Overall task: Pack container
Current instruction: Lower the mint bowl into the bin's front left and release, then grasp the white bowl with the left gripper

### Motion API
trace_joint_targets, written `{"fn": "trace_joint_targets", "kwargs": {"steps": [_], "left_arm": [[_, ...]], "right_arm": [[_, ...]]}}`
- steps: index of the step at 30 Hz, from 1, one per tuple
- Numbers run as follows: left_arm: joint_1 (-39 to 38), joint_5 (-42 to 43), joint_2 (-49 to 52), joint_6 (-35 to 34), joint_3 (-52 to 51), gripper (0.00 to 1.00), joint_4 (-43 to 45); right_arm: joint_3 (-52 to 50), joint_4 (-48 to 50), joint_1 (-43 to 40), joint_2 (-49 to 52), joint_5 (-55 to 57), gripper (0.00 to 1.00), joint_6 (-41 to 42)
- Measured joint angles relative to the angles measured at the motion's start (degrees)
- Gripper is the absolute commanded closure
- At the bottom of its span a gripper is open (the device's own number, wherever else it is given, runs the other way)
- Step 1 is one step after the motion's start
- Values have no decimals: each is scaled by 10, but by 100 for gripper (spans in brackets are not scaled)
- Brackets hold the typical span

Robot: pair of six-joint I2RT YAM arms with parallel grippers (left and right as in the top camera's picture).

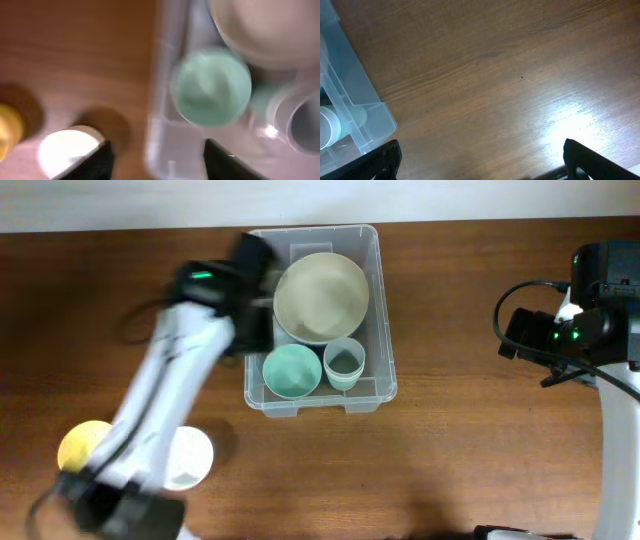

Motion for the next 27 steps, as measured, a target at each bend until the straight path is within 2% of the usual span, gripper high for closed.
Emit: {"fn": "trace_joint_targets", "kwargs": {"steps": [4,7,9,11,17,20,23,25,27], "left_arm": [[130,-38,-177,-41,18,23,-30],[188,-43,-226,-59,-21,23,-49],[201,-38,-238,-63,-80,22,-30],[206,-21,-236,-66,-163,21,-7],[206,49,-213,-70,-450,20,184],[206,62,-189,-71,-525,20,230],[206,68,-156,-71,-556,20,254],[206,70,-132,-71,-560,24,268],[206,72,-104,-71,-560,41,290]], "right_arm": [[0,3,0,0,0,1,1],[0,4,0,0,0,1,0],[0,4,0,0,0,1,0],[0,4,0,0,0,1,0],[0,4,0,0,0,1,0],[0,4,0,0,0,1,0],[0,4,0,0,0,1,0],[0,4,0,0,0,1,0],[0,4,0,0,0,1,0]]}}
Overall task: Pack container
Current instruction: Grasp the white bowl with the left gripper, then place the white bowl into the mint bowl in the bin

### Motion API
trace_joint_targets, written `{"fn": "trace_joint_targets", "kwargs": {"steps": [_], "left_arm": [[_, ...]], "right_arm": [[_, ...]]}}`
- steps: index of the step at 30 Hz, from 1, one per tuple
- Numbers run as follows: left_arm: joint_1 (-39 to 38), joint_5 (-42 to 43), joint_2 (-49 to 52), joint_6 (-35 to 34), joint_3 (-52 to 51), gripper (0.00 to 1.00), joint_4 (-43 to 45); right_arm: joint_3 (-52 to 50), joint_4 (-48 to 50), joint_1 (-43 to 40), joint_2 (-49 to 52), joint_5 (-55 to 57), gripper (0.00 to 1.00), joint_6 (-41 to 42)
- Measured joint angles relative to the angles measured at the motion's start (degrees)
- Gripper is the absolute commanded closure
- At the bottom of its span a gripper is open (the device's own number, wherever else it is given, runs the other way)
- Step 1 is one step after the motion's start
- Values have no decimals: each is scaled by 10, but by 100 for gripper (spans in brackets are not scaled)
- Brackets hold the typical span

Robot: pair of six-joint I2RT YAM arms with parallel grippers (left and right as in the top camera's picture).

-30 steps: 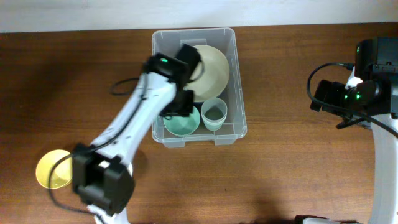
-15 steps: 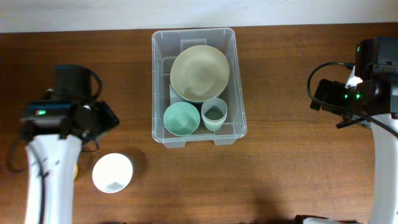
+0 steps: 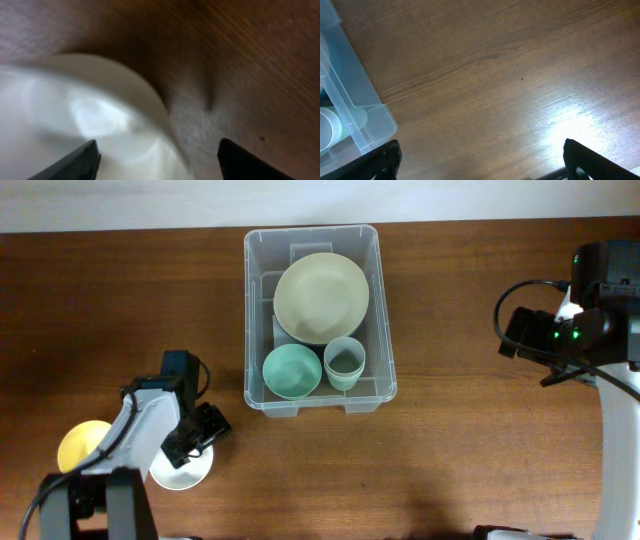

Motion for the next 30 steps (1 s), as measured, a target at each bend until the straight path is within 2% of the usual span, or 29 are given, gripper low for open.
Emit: {"fn": "trace_joint_targets", "kwargs": {"steps": [1,2,4,5,10,15,18,20,23,27,30], "left_arm": [[0,0,9,-1,0,60,4],[0,0,17,0,0,64,10],[0,2,28,-2,0,95,21],[0,2,30,-2,0,99,21],[0,0,31,4,54,99,-14],[-4,-2,20,20,238,99,-101],[-24,-9,-3,27,331,99,-123],[-65,-16,-22,35,416,99,-120],[-133,-24,-48,42,475,99,-111],[-234,-38,-26,55,480,99,-111],[-291,-37,41,70,480,99,-110]], "right_arm": [[0,0,0,0,0,1,0],[0,0,0,0,0,1,0],[0,0,0,0,0,1,0],[0,0,0,0,0,1,0],[0,0,0,0,0,1,0],[0,-2,0,0,0,1,0],[0,-2,0,0,0,1,-1],[0,-2,0,0,0,1,-1],[0,-2,0,0,0,1,-1],[0,-2,0,0,0,1,-1],[0,-2,0,0,0,1,-2]]}}
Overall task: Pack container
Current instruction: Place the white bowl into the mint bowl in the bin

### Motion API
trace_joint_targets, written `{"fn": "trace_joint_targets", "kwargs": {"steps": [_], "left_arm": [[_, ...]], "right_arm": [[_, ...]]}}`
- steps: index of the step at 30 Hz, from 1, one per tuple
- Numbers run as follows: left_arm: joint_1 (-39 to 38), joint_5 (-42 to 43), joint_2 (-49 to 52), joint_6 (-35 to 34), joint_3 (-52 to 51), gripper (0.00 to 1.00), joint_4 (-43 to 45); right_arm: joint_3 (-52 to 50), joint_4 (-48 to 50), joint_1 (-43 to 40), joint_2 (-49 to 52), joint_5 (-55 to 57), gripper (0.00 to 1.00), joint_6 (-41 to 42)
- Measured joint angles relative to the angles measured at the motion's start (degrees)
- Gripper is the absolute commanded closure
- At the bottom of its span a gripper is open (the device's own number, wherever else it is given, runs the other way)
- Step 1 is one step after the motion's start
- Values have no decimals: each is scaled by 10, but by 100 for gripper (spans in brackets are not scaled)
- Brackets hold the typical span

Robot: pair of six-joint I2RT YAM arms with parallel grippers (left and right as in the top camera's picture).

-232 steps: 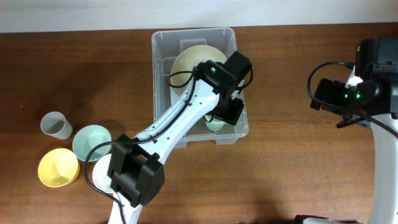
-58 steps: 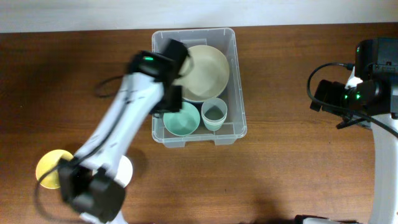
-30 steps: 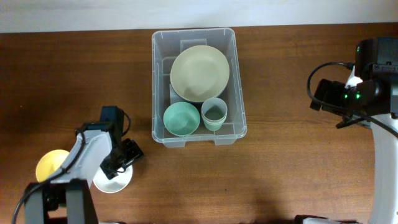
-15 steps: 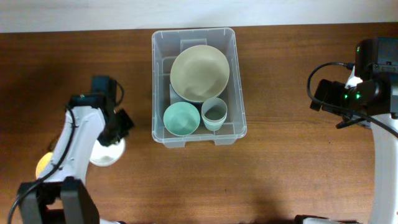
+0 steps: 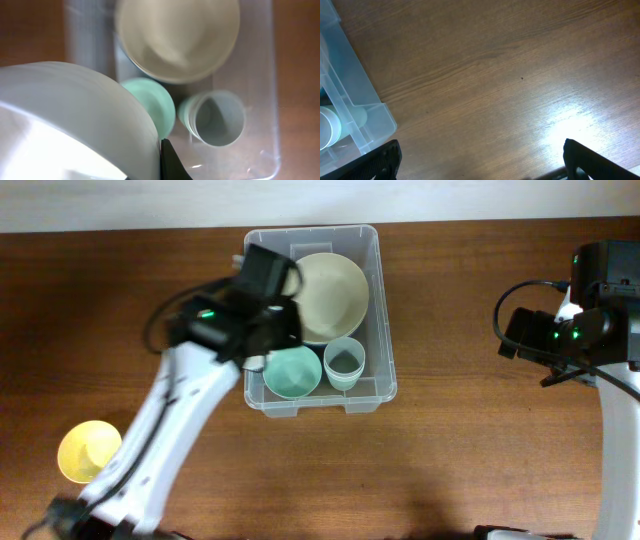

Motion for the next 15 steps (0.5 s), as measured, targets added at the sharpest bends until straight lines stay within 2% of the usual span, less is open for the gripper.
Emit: {"fn": "trace_joint_targets", "kwargs": {"steps": [3,4,6,8,9,12,15], "left_arm": [[-29,2,68,9,-1,99,0],[-33,3,89,13,-1,97,0],[-35,5,119,17,-2,87,-2],[-35,7,143,24,-2,64,-3],[-35,9,153,25,-2,57,-5],[-35,11,164,30,-2,47,-7],[-29,13,164,32,6,45,-46]], "right_arm": [[0,0,0,0,0,1,0],[0,0,0,0,0,1,0],[0,0,0,0,0,1,0],[0,0,0,0,0,1,0],[0,0,0,0,0,1,0],[0,0,0,0,0,1,0],[0,0,0,0,0,1,0]]}}
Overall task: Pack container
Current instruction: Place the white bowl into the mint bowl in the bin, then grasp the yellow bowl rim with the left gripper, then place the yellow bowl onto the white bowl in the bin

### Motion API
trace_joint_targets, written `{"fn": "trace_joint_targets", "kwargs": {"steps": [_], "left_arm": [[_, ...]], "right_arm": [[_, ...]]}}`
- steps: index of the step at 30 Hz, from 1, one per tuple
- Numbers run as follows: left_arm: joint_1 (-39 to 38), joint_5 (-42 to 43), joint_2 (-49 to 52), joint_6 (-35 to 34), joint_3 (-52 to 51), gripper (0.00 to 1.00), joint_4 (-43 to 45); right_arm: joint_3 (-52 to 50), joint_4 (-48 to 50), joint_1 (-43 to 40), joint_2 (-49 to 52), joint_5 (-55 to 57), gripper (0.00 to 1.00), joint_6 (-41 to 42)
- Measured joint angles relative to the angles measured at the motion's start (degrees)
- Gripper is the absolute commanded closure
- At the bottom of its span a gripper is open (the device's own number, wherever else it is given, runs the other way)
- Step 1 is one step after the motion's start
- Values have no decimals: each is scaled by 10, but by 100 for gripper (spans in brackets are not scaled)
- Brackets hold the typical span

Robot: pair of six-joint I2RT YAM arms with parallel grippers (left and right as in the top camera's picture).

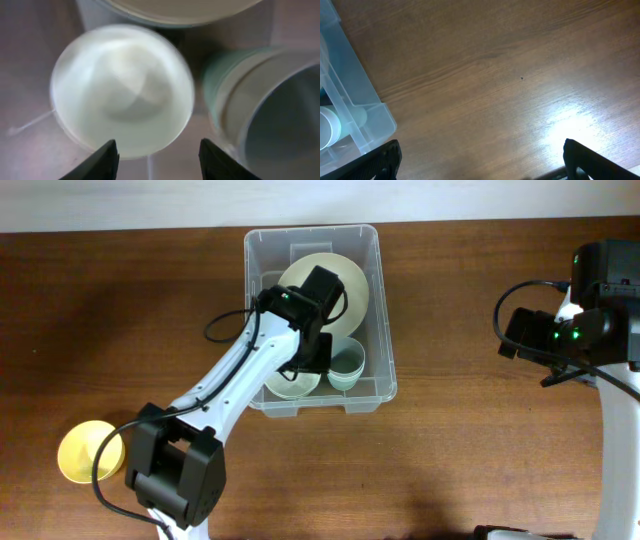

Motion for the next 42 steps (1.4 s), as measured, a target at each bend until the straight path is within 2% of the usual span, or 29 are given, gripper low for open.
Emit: {"fn": "trace_joint_targets", "kwargs": {"steps": [2,5,7,10,12,16,19,20,26,28,31,32,34,36,39,42], "left_arm": [[10,-7,0,0,22,42,-42],[80,-35,-38,0,78,39,-80],[148,-41,-87,-4,86,39,-90],[308,-59,-168,-16,93,39,-120],[382,-64,-188,-20,89,39,-132],[511,-66,-192,-23,0,39,-104],[583,-55,-183,-25,-121,39,-46],[602,-47,-184,-26,-182,38,9],[631,-34,-177,-26,-373,39,148],[631,-33,-171,-26,-407,47,184],[631,-30,-146,-27,-410,72,205],[631,-30,-142,-28,-411,84,208],[631,-27,-141,-30,-411,93,212],[631,-21,-141,-26,-410,99,212],[628,-17,-141,-26,-386,99,178],[594,-3,-144,-24,-319,99,128]], "right_arm": [[0,0,0,0,0,1,0],[0,0,0,0,0,1,0],[0,0,0,0,0,1,0],[0,0,0,0,0,1,0],[0,0,0,0,0,1,0],[0,0,0,0,0,1,0],[0,0,0,0,0,1,0],[0,0,0,0,0,1,0],[0,0,0,0,0,1,0],[0,0,0,0,0,1,0],[0,0,0,0,0,1,0],[0,0,0,0,0,1,0],[0,0,0,0,0,1,0],[0,0,0,0,0,1,0],[0,0,0,0,0,1,0],[0,0,0,0,0,1,0]]}}
